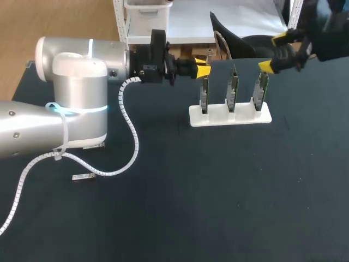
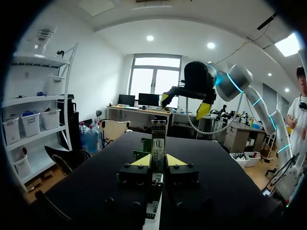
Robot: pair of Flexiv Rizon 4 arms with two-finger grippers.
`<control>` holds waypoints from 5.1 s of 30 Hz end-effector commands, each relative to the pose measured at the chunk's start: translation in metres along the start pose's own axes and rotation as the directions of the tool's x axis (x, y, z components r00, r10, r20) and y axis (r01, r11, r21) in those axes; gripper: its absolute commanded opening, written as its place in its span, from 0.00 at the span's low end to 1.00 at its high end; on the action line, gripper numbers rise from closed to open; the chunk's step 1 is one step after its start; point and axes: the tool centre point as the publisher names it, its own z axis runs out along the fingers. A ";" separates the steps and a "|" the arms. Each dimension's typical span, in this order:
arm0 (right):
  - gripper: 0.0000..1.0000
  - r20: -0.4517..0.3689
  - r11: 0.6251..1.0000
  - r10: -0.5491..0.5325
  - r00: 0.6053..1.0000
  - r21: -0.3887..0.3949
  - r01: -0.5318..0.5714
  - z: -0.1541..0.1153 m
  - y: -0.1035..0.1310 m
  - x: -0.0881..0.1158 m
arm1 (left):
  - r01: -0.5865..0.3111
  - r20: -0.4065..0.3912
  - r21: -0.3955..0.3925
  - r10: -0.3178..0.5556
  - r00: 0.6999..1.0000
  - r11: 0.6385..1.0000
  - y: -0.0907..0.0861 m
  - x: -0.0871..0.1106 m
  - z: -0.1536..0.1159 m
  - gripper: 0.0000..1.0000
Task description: Pick up the optical module with the left hand, and insert it into the network port with the right hand.
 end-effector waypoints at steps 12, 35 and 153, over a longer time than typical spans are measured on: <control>1.00 0.274 0.575 -0.133 0.953 -0.761 0.299 0.053 0.003 -0.028 | 0.000 0.000 -0.001 0.000 1.000 1.000 0.001 0.000 0.001 0.00; 1.00 0.247 0.680 -0.142 0.959 -0.679 0.276 0.086 0.029 -0.048 | 0.000 0.000 -0.001 0.000 1.000 1.000 0.001 0.000 0.001 0.00; 0.00 0.172 0.846 -0.043 0.984 -0.517 0.128 0.106 0.039 -0.055 | -0.004 -0.101 -0.007 0.003 0.995 1.000 0.008 0.008 -0.018 1.00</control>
